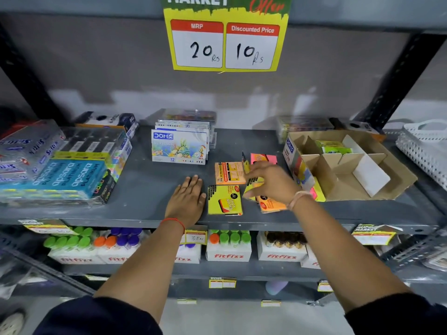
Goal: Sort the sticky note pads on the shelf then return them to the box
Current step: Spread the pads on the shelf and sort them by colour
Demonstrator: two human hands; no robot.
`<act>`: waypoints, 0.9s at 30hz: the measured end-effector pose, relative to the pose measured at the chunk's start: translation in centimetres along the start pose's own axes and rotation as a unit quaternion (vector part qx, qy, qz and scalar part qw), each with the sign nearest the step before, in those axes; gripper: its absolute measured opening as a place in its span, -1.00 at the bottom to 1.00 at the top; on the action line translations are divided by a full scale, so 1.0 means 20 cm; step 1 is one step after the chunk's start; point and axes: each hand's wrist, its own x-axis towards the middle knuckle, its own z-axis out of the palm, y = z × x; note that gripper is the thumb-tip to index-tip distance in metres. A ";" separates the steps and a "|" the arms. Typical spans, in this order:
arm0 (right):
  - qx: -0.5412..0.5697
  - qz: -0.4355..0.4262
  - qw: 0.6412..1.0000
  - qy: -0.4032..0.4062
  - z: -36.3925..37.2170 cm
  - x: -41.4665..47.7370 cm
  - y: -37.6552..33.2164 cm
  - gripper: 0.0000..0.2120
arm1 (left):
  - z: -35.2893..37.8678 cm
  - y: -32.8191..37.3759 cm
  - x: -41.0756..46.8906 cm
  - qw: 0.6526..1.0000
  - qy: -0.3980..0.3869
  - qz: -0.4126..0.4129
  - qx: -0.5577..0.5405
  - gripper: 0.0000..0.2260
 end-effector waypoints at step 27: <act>-0.084 0.008 0.992 -0.089 -0.03 0.34 -0.09 -0.39 | 0.01 -0.02 0.01 1.000 -0.005 -0.005 0.001 -0.55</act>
